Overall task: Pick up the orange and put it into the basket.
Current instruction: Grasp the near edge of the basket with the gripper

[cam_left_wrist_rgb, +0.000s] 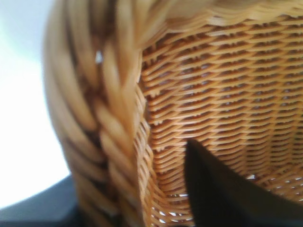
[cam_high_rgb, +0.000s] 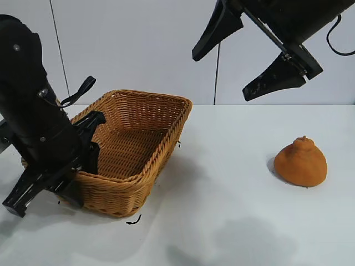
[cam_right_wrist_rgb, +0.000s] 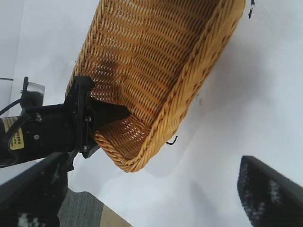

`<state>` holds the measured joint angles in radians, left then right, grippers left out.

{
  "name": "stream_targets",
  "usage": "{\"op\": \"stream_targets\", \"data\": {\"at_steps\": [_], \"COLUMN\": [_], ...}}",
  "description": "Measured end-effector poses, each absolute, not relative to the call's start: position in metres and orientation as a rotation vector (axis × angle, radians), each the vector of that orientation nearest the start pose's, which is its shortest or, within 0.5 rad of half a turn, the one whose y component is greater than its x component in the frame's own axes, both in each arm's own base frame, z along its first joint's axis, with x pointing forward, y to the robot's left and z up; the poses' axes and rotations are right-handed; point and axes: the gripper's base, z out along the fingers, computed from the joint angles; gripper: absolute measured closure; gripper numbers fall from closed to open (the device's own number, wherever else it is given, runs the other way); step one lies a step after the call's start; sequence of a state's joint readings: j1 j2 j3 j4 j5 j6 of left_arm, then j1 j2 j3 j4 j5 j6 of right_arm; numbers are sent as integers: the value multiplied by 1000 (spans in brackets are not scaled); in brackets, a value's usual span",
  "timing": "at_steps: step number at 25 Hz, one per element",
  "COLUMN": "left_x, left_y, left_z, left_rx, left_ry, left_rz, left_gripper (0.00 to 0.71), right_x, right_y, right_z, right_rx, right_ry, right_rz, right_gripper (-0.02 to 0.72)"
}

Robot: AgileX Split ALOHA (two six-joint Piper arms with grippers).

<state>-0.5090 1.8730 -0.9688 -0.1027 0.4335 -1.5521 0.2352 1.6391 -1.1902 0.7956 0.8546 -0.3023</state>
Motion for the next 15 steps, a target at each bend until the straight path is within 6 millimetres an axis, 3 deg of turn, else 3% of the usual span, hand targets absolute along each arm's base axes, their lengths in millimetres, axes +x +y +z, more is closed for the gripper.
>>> {"op": "stream_targets", "data": {"at_steps": [4, 9, 12, 15], "left_x": [292, 303, 318, 337], "left_y": [-167, -163, -155, -145], "left_z": [127, 138, 160, 184], "left_rx": [-1652, -1636, -1626, -1491], "left_ry": [2519, 2508, 2459, 2454], "left_rz": [-444, -458, -511, -546], "left_gripper": [616, 617, 617, 617], "right_x": [318, 318, 318, 318], "right_y": [127, 127, 127, 127], "right_z": [268, 268, 268, 268], "right_rx": [-140, -140, -141, -142], "right_ry": [2631, 2631, 2633, 2634], "right_rz": [927, 927, 928, 929], "right_gripper": [8, 8, 8, 8]}}
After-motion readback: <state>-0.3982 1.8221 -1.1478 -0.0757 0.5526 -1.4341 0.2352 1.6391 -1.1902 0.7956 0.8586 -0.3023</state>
